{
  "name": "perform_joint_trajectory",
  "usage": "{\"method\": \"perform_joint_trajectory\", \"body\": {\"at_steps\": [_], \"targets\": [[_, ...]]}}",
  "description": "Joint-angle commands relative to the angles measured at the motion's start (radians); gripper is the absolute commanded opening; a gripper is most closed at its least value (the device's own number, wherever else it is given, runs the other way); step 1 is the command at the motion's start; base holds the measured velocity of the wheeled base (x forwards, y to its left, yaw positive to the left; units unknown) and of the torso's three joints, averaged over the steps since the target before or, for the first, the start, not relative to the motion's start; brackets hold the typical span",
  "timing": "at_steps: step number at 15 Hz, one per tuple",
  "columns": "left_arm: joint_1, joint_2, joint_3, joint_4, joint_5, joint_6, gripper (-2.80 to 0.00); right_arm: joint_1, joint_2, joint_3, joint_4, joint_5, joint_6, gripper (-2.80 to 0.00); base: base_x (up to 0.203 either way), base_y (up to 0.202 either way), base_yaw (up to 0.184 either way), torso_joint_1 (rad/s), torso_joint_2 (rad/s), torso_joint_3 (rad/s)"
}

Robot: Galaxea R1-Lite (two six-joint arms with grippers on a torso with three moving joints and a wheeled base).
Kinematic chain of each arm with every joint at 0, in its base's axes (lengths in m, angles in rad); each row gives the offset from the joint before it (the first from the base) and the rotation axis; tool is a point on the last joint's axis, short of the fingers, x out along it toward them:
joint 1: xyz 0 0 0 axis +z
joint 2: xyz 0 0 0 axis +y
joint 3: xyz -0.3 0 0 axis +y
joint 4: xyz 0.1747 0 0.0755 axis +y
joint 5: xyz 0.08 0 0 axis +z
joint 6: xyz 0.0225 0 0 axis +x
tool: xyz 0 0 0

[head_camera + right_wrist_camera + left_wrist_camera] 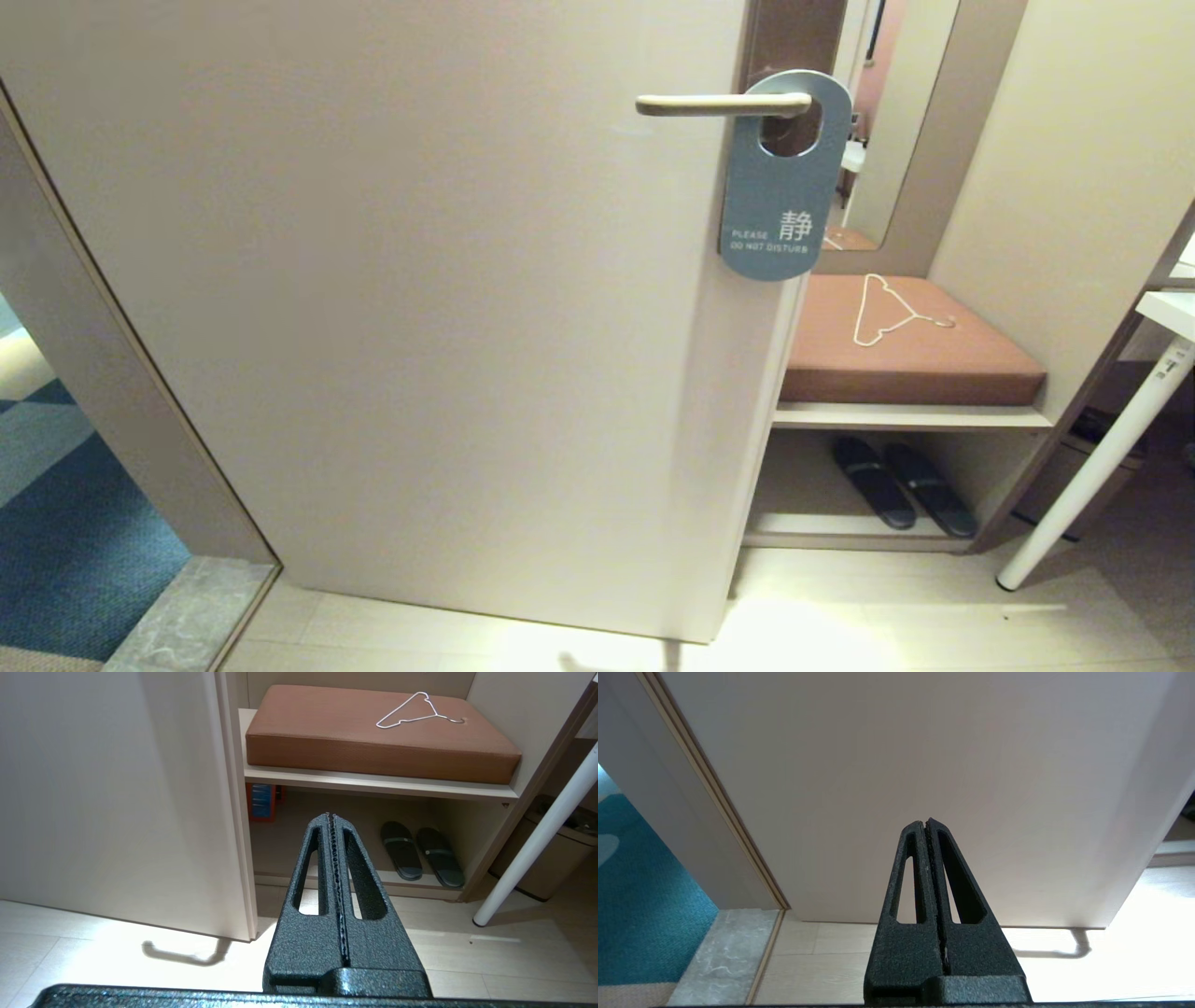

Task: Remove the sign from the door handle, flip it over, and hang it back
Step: Take down the sign

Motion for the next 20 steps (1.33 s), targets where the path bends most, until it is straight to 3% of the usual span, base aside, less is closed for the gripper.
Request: {"method": "perform_joint_trajectory", "body": {"at_steps": [1,5,20], "targets": [[0.0,0.002,0.0,-0.001,0.003,-0.011,-2.8,0.0,0.002,0.0,0.0,0.0,0.0,-2.8,0.0,0.0,0.0,0.0,0.0,0.0],[0.0,0.002,0.002,-0.005,0.015,-0.077,-2.8,0.0,0.002,0.0,0.0,0.0,0.0,-2.8,0.0,0.0,0.0,0.0,0.0,0.0],[-0.001,0.002,0.0,-0.005,0.015,-0.08,-2.8,0.0,0.002,0.0,0.0,0.0,0.0,-2.8,0.0,0.0,0.0,0.0,0.0,0.0]]}}
